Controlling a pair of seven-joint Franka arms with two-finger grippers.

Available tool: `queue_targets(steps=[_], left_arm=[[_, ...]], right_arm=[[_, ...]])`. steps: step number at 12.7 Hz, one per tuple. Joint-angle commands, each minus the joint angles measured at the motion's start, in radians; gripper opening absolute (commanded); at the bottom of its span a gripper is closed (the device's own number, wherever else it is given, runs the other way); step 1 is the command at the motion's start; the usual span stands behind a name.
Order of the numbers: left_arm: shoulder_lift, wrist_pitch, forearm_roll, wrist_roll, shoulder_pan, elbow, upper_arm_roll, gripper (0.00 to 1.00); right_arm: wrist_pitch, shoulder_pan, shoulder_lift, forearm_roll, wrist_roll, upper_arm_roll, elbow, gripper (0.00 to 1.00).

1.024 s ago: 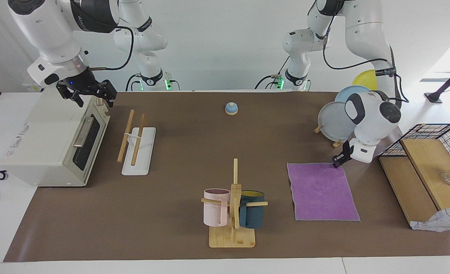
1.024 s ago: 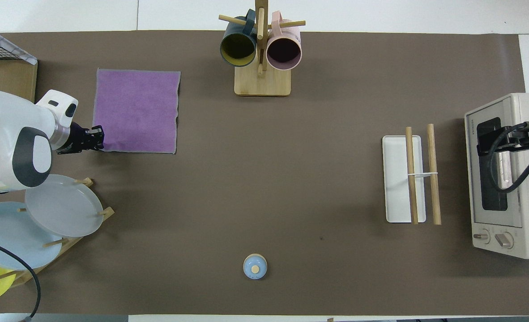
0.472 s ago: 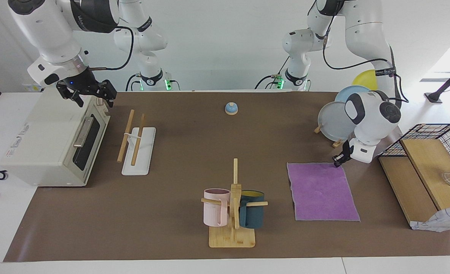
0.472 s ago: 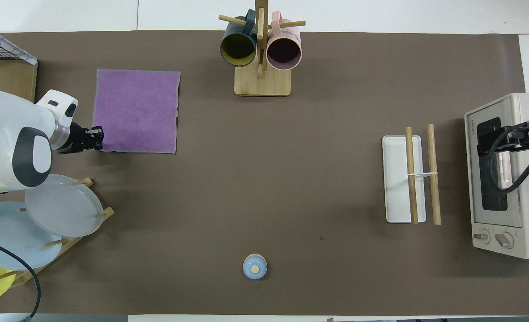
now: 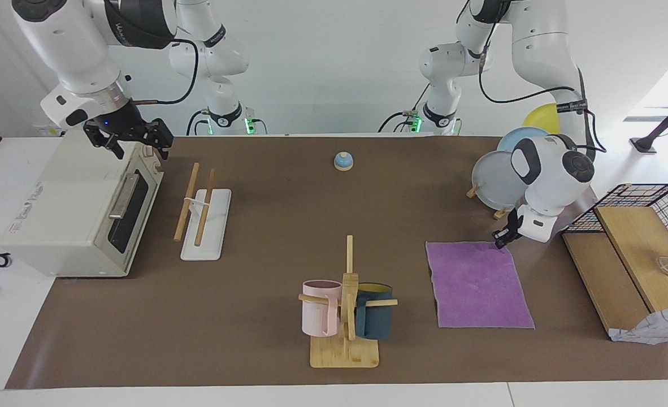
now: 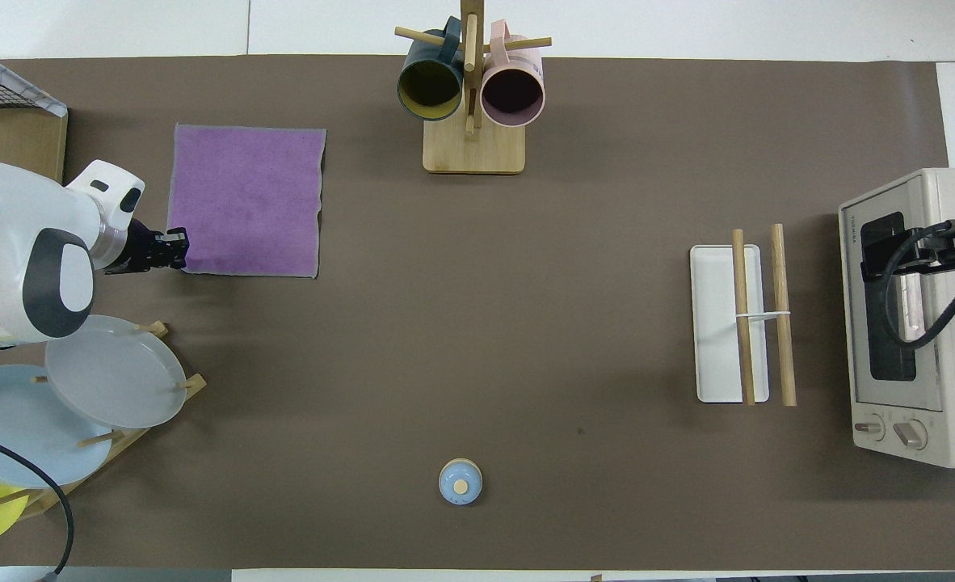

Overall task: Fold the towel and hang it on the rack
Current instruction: 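Grasp the near edge of the purple towel with the left gripper, then lift and fold the towel edge away from the robot with the left gripper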

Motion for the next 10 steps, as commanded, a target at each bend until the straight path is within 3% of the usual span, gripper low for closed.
queue_targets(steps=[1,6,10], left_arm=[[-0.05,-0.002,0.003,0.106,-0.004,-0.006,0.008,0.0],[-0.11,-0.008,0.043,0.206,-0.096,-0.006,0.005,0.0],[-0.142,-0.001,0.058,0.194,-0.292,-0.023,0.003,0.0]], right_arm=[[-0.011,-0.01,-0.009,-0.008,-0.017,0.005,-0.002,1.0],[-0.012,-0.01,-0.009,-0.008,-0.017,0.005,-0.002,1.0],[-0.011,-0.01,-0.009,-0.008,-0.017,0.005,-0.002,1.0]])
